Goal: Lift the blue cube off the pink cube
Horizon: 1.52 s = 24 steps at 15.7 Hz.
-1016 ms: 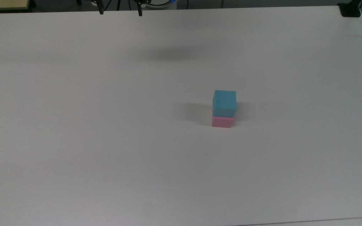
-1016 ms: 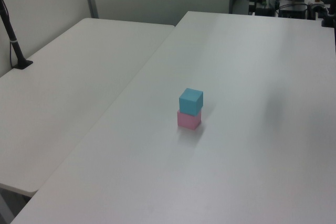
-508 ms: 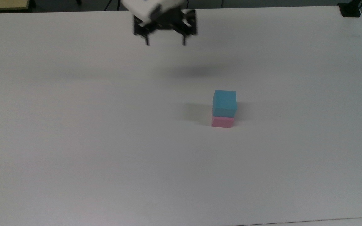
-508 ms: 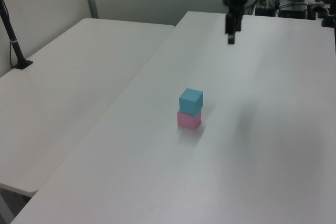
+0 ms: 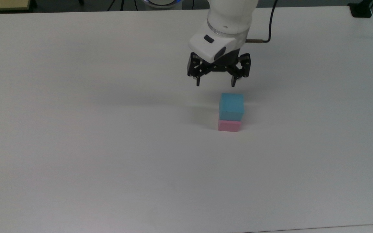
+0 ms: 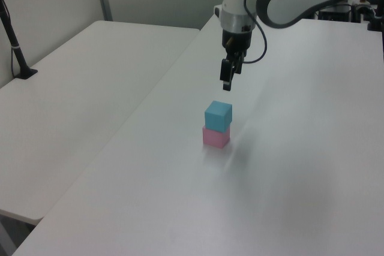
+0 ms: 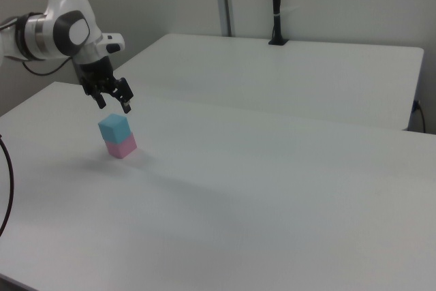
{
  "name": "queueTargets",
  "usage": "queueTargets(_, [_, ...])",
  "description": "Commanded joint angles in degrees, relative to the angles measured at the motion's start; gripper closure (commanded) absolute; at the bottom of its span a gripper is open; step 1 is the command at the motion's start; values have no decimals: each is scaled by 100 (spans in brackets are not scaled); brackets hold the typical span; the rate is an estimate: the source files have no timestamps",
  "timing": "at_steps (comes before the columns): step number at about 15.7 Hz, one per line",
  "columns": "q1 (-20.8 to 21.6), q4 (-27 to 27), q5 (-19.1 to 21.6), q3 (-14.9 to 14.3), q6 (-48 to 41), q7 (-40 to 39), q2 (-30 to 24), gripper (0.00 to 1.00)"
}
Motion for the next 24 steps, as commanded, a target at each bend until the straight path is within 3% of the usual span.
queueTargets(1, [285,85,74,-164,527,298,441,0])
queueTargets(10, [435,85,73,-111,1187,642,925,0])
queueTargets(19, [427,33,64,-111,1188,598,908,71])
queueTargets(21, [418,15,65,-111,1188,589,916,81])
queueTargets(23, [418,6,73,-111,1188,581,916,76])
queueTargets(24, [409,15,82,-111,1179,572,899,55])
